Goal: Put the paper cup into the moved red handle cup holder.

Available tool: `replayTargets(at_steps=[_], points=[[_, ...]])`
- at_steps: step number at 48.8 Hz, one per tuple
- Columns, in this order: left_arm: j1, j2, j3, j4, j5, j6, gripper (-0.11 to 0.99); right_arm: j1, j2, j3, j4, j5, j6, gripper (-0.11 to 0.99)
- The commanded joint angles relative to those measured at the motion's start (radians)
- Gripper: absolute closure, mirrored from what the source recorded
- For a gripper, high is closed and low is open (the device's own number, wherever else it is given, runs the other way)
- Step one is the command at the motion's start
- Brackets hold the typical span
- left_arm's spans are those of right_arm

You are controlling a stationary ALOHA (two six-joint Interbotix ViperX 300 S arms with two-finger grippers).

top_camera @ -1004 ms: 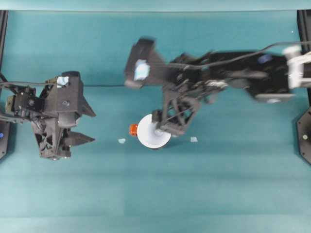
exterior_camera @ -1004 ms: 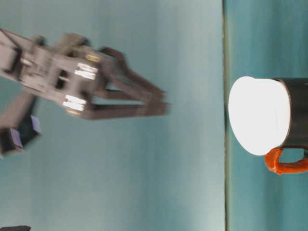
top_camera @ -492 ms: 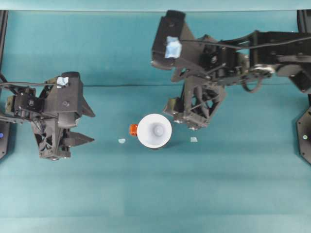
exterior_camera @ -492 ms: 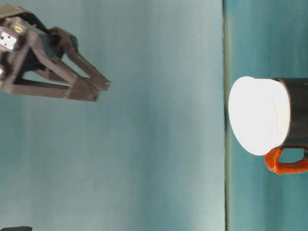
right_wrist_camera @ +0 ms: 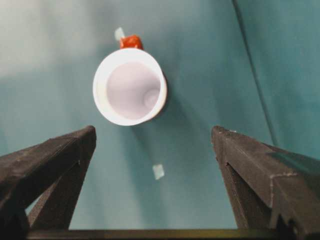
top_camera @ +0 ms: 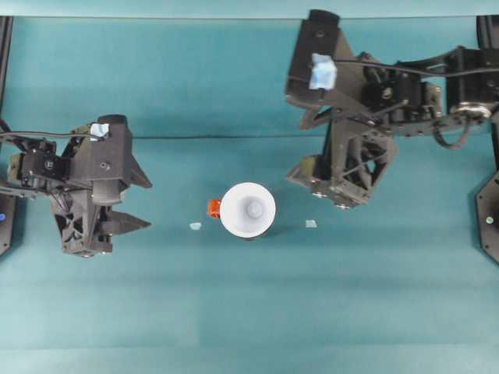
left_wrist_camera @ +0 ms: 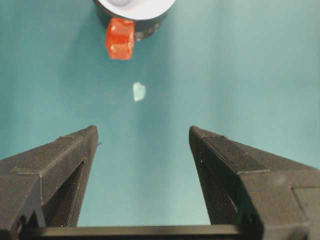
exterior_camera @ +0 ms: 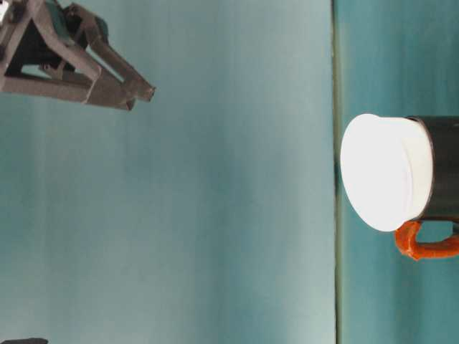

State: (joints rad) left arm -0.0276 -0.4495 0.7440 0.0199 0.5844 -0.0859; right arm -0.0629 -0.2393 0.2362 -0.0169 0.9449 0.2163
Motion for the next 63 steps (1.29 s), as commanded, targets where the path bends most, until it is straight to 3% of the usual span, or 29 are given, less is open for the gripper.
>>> replayTargets(at_steps=[1, 16, 63], points=[[-0.002, -0.011, -0.009, 0.002, -0.006, -0.002, 0.1, 0.005, -0.037, 0.008, 0.0, -0.034, 0.002, 0.0], [-0.002, -0.011, -0.009, 0.0, -0.006, -0.003, 0.1, 0.005, -0.071, 0.075, 0.002, -0.13, 0.002, 0.0], [-0.003, -0.009, -0.009, 0.002, -0.006, -0.002, 0.1, 0.005, -0.104, 0.14, 0.011, -0.127, 0.008, 0.0]])
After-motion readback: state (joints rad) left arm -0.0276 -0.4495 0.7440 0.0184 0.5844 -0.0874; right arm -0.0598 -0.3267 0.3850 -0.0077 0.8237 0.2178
